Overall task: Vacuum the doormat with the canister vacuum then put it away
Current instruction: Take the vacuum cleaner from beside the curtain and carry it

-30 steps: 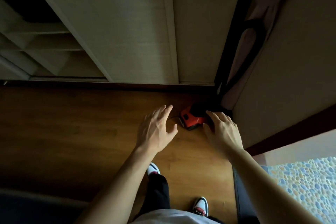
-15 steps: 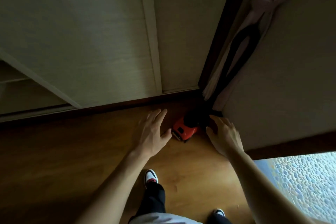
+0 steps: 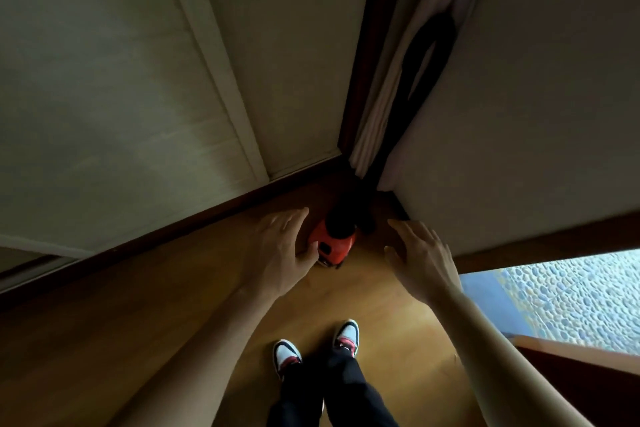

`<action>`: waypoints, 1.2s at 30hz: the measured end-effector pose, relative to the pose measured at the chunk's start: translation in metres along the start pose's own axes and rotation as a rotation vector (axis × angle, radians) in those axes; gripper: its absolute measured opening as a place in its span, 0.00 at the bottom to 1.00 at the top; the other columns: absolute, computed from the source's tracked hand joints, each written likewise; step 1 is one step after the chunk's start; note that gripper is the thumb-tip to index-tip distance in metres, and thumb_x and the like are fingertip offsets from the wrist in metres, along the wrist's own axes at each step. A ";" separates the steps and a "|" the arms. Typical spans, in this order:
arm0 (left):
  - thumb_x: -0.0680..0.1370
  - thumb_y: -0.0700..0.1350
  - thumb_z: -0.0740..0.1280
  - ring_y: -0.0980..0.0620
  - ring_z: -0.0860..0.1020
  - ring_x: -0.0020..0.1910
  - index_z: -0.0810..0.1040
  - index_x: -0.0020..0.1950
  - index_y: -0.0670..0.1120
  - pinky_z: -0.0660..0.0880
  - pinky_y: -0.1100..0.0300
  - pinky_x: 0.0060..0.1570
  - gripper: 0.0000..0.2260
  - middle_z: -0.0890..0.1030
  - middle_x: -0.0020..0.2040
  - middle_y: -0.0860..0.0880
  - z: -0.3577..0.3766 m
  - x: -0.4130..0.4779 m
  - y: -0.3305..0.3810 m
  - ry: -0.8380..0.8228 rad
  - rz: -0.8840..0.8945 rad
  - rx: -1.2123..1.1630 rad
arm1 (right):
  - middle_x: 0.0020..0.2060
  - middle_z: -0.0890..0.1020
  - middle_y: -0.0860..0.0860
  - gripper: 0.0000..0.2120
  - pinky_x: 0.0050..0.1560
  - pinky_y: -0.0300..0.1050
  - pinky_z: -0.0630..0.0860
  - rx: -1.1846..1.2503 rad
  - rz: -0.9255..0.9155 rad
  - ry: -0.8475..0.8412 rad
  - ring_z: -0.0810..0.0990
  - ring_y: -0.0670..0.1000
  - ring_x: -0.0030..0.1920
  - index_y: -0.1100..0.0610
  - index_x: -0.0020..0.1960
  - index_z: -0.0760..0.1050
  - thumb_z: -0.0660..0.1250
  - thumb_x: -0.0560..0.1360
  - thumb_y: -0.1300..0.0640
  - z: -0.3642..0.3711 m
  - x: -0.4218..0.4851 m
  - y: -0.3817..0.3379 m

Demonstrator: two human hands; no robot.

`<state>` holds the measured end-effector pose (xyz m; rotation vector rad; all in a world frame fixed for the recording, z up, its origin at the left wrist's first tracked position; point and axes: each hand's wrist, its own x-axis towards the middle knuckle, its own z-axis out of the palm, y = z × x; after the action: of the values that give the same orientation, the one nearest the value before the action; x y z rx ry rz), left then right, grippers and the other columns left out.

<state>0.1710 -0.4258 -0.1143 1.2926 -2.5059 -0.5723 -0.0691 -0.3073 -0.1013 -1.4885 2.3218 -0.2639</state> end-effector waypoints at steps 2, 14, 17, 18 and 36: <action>0.76 0.60 0.60 0.49 0.76 0.65 0.73 0.71 0.46 0.75 0.50 0.62 0.29 0.78 0.66 0.48 0.021 0.015 -0.001 -0.010 0.005 -0.009 | 0.67 0.76 0.54 0.27 0.63 0.57 0.73 0.012 -0.020 0.047 0.75 0.59 0.66 0.52 0.74 0.71 0.63 0.76 0.46 0.013 0.014 0.016; 0.73 0.61 0.65 0.51 0.81 0.52 0.78 0.63 0.50 0.79 0.56 0.48 0.23 0.83 0.55 0.53 0.246 0.089 -0.047 -0.062 0.071 0.078 | 0.65 0.75 0.53 0.29 0.59 0.56 0.76 0.063 -0.062 0.217 0.76 0.58 0.62 0.53 0.72 0.71 0.60 0.74 0.42 0.192 0.126 0.132; 0.72 0.61 0.64 0.52 0.81 0.42 0.80 0.52 0.51 0.76 0.59 0.37 0.17 0.83 0.45 0.55 0.316 0.109 -0.077 -0.038 0.078 0.081 | 0.64 0.76 0.53 0.28 0.58 0.54 0.77 0.076 -0.077 0.266 0.78 0.57 0.60 0.54 0.71 0.72 0.62 0.74 0.44 0.242 0.165 0.163; 0.71 0.61 0.64 0.52 0.81 0.40 0.80 0.49 0.51 0.75 0.60 0.35 0.16 0.83 0.43 0.55 0.337 0.117 -0.087 -0.025 0.083 0.078 | 0.64 0.76 0.54 0.27 0.56 0.53 0.77 0.072 -0.098 0.292 0.78 0.57 0.59 0.54 0.71 0.72 0.62 0.74 0.44 0.257 0.179 0.174; 0.74 0.61 0.69 0.51 0.82 0.46 0.75 0.55 0.52 0.70 0.63 0.35 0.17 0.80 0.45 0.54 0.576 0.189 -0.178 0.008 -0.117 -0.100 | 0.65 0.76 0.53 0.25 0.67 0.51 0.74 0.380 -0.282 0.695 0.75 0.49 0.62 0.56 0.72 0.70 0.69 0.78 0.49 0.379 0.371 0.263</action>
<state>-0.0410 -0.5456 -0.6972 1.4080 -2.3738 -0.7075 -0.2754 -0.5156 -0.6154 -1.6896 2.3125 -1.4072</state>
